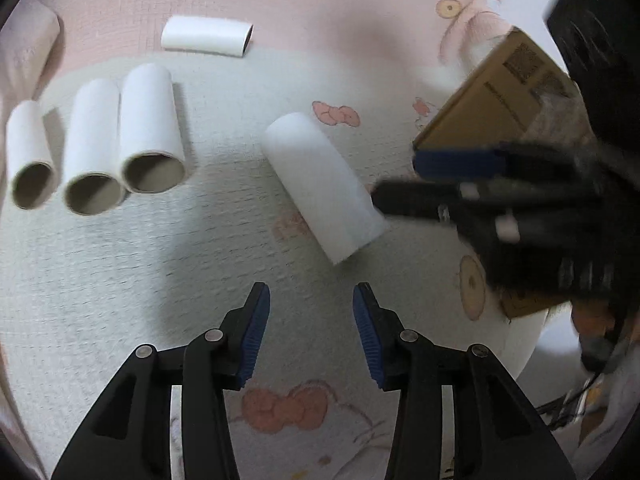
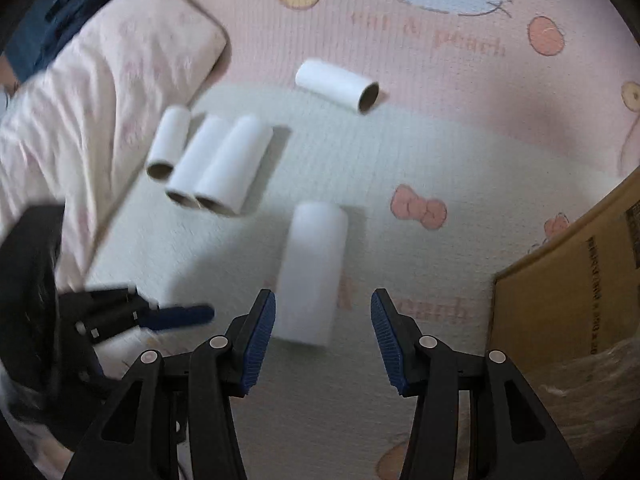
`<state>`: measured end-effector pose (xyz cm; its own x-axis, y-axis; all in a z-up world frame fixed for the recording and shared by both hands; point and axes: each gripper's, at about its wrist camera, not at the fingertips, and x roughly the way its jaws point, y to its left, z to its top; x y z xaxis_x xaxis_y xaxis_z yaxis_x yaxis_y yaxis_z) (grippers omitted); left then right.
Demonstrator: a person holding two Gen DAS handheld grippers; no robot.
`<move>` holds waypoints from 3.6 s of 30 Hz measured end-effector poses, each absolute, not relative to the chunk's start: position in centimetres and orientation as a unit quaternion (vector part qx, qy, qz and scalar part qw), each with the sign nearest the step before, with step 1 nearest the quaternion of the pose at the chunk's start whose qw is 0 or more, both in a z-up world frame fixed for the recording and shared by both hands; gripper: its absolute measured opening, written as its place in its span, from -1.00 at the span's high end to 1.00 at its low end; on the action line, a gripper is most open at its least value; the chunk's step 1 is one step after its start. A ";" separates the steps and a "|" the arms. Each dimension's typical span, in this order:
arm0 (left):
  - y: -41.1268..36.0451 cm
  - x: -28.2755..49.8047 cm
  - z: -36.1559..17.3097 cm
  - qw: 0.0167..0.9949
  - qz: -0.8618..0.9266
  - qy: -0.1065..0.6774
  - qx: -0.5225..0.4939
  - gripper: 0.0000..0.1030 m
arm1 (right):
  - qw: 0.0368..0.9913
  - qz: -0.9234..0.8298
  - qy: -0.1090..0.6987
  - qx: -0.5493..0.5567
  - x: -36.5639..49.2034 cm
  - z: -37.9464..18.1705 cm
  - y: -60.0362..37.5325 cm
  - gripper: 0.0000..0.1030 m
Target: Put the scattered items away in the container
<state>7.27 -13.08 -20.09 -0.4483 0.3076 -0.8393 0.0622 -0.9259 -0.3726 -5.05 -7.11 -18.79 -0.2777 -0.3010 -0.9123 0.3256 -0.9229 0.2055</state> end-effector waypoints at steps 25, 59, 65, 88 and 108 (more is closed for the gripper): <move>-18.8 5.2 -20.9 0.101 0.799 -0.368 -0.465 0.07 | 0.159 -0.799 -0.058 0.577 -6.1 -21.2 -5.2 0.08; -19.1 1.1 -23.1 0.089 0.758 -0.459 -0.454 0.32 | 0.185 -0.756 -0.112 0.618 -8.8 -24.2 -7.4 0.11; -18.8 1.7 -22.4 0.095 0.756 -0.469 -0.446 0.32 | 0.189 -0.761 -0.079 0.615 -8.0 -23.3 -7.7 0.11; -14.3 2.9 -9.8 0.108 0.843 -0.381 -0.363 0.25 | 0.218 -0.835 0.022 0.505 -4.6 -11.4 -5.8 0.11; -4.1 -4.3 1.2 0.213 0.866 -0.272 -0.361 0.24 | 0.129 -0.897 0.032 0.422 -4.3 -1.1 3.4 0.11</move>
<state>-4.28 -4.10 1.19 -0.6486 0.5662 -0.5086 -0.1730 -0.7604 -0.6260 -4.32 3.45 -1.11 -0.6109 -0.2047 -0.7648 0.2589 -0.9645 0.0514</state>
